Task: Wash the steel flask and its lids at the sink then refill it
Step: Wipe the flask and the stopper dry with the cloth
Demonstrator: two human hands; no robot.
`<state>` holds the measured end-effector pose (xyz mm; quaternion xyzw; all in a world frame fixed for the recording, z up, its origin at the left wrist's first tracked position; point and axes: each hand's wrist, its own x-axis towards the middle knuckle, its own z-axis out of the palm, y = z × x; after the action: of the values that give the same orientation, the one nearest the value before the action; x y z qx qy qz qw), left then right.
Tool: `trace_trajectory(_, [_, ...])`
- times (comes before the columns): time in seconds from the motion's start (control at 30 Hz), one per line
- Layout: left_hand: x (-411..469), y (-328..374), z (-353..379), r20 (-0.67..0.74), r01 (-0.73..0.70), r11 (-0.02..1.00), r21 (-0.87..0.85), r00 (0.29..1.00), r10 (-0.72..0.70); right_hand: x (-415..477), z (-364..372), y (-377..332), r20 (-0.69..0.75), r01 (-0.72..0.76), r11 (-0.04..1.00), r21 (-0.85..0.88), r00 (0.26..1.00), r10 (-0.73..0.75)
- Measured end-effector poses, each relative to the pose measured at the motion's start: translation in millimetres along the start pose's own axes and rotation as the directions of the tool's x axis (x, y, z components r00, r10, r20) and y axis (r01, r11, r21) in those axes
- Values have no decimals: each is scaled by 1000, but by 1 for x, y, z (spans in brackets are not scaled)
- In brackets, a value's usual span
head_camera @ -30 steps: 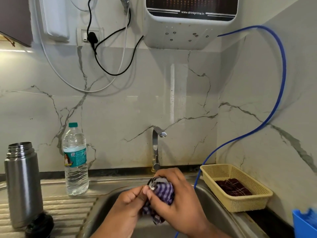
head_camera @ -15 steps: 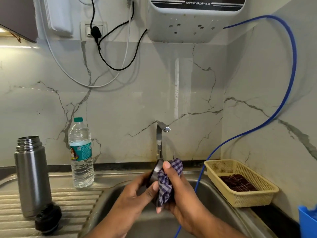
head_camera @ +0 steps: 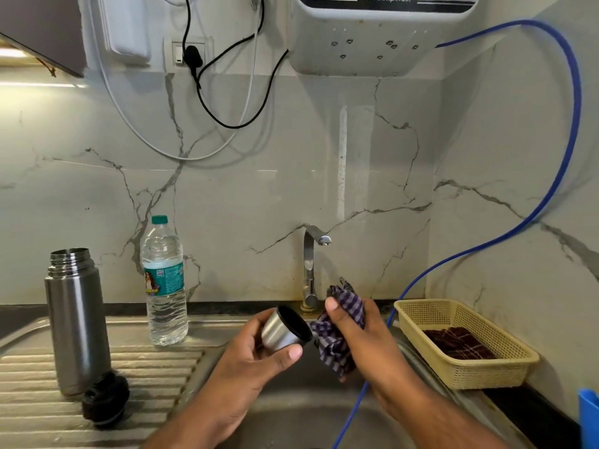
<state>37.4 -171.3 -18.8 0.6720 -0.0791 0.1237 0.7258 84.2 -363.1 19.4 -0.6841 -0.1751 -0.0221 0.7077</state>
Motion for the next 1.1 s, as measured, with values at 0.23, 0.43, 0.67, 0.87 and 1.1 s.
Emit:
trace_trajectory(0.23, [-2, 6, 3, -82, 15, 983, 185, 997, 0, 7, -13, 3, 97, 169, 985, 26, 981, -171])
trace_trajectory(0.43, [-7, 12, 10, 53, -138, 860, 490, 990, 129, 0, -15, -6, 623, 784, 490, -381, 609, -491])
trace_trajectory(0.67, [-7, 2, 16, 173, -42, 933, 358, 985, -22, 17, -22, 10, 299, 362, 867, -343, 917, -265])
trace_trajectory(0.87, [-6, 0, 10, 296, -1, 978, 207, 953, -62, 20, -21, 11, 208, 157, 966, -207, 972, -114])
trace_trajectory(1.1, [1, 2, 15, 84, 51, 975, -216, 996, -34, 13, -7, 21, 117, 159, 960, -230, 984, -135])
